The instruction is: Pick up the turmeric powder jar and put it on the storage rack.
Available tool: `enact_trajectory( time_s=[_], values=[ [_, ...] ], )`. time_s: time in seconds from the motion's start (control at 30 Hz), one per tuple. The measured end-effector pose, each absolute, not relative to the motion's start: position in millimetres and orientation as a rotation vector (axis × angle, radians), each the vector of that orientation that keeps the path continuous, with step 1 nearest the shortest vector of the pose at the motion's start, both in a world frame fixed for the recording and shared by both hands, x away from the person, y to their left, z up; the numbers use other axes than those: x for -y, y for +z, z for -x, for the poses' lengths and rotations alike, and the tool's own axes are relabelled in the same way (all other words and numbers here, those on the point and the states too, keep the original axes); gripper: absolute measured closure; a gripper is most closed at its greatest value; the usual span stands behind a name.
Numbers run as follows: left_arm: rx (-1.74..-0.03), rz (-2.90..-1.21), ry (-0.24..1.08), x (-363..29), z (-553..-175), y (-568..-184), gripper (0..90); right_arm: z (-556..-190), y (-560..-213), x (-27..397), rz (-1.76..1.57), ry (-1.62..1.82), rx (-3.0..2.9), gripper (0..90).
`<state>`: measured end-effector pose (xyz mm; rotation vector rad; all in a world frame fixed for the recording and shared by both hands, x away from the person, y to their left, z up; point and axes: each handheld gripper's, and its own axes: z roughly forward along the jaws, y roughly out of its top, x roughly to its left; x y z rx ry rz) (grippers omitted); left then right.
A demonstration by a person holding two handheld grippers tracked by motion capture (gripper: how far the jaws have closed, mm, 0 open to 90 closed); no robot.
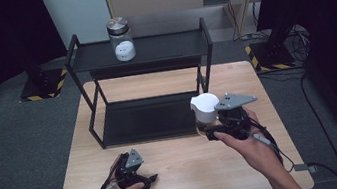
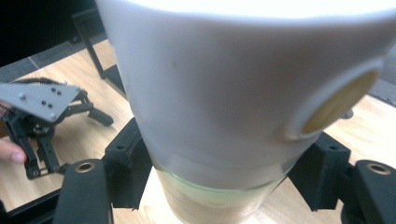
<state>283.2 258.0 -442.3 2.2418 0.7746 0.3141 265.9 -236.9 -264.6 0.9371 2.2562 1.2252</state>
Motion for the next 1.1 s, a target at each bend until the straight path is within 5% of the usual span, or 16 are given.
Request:
enact_trajectory(
  time_s=[1.1],
  values=[
    [-0.772,-2.243,0.311,-258.5,-283.6,-442.1,0.0,-315.0,-190.7,212.2,-0.940,1.252,-2.235,31.7]
  ],
)
